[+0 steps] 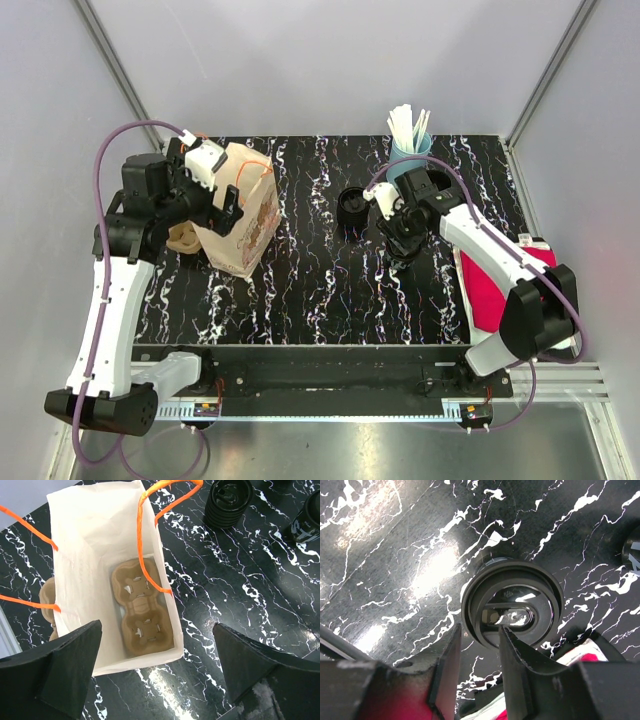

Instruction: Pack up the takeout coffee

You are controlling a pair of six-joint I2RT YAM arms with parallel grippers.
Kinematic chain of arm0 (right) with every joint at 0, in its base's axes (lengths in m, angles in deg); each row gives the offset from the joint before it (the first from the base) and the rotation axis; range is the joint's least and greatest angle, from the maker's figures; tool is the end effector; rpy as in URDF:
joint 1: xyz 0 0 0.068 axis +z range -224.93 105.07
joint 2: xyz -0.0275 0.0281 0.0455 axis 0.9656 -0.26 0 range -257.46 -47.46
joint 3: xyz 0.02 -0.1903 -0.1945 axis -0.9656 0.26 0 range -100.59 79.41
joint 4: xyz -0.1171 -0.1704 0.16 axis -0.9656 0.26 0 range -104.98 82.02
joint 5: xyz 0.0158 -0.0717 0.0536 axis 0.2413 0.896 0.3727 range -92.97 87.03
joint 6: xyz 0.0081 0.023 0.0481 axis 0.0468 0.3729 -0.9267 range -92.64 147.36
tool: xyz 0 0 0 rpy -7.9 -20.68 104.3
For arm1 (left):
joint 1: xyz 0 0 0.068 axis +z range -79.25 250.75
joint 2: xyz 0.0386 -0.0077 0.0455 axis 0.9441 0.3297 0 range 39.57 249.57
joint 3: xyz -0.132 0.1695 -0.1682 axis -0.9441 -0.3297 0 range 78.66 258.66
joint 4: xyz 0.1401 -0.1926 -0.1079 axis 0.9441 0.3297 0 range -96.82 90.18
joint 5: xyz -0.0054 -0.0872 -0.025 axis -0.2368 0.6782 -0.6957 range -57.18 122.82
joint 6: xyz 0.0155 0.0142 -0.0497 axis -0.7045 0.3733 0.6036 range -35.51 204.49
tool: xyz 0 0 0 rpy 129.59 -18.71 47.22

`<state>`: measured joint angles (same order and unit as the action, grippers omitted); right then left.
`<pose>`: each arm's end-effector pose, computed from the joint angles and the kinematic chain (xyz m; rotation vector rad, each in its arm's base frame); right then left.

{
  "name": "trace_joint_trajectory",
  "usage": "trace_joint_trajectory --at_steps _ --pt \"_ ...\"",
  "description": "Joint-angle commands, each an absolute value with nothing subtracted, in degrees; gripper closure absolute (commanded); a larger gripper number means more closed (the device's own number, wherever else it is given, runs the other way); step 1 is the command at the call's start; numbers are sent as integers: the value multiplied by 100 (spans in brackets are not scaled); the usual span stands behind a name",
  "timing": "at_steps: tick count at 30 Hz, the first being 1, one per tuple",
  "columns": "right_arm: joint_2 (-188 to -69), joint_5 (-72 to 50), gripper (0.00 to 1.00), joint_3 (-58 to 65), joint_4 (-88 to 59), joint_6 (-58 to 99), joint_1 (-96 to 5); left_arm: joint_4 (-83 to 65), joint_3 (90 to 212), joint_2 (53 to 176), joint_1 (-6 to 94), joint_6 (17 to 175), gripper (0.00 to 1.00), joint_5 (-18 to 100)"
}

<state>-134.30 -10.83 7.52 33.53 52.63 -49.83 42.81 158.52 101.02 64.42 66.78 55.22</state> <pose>0.2755 0.1344 0.2741 -1.1767 2.4002 0.1827 0.1960 -0.0353 0.4243 0.6571 1.9773 -0.2923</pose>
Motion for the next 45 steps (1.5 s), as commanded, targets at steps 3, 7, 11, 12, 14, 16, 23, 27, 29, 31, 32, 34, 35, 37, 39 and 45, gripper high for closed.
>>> trace_joint_trajectory --at_steps 3,7,11,12,14,16,23,27,29,31,32,34,35,37,39,45 --pt "-13596 -895 62 699 3134 5249 -4874 4011 15794 9968 6539 6779 1 5813" --pt "-13623 -877 65 725 3142 5249 -4847 3985 15794 9977 6565 6788 1 5849" --pt "-13640 -807 67 752 3151 5232 -4812 3976 15785 9986 6566 6815 1 5901" --pt "-13631 -807 68 743 3168 5232 -4804 3985 15785 9995 6574 6815 1 5901" --pt "-13640 -798 69 752 3177 5232 -4786 3968 15776 9986 6574 6823 1 5919" --pt "-13658 -780 69 761 3186 5232 -4777 3976 15776 9977 6574 6824 1 5928" --pt "-13710 -719 74 778 3177 5240 -4768 3968 15785 9968 6601 6841 1 5972" --pt "-13746 -657 77 752 3238 5232 -4760 3968 15777 9968 6601 6850 1 5989" --pt "-13772 -640 79 717 3282 5240 -4759 3968 15776 9968 6601 6850 1 5998" --pt "-13789 -631 82 699 3300 5241 -4751 3959 15759 9960 6609 6850 1 5998" --pt "-13807 -631 83 682 3318 5249 -4759 3950 15750 9960 6609 6850 1 6007" --pt "-13798 -631 89 673 3327 5258 -4742 3959 15741 9951 6609 6850 1 6016" --pt "-13798 -613 92 655 3327 5258 -4742 3959 15741 9959 6609 6859 1 6016" --pt "-13781 -596 99 620 3335 5258 -4742 3950 15759 9960 6609 6850 1 6007" --pt "-13728 -561 100 550 3379 5267 -4742 3959 15785 9968 6601 6841 1 6016" --pt "-13509 -455 100 172 3695 5460 -4742 4125 16030 10100 6601 6701 1 6086"
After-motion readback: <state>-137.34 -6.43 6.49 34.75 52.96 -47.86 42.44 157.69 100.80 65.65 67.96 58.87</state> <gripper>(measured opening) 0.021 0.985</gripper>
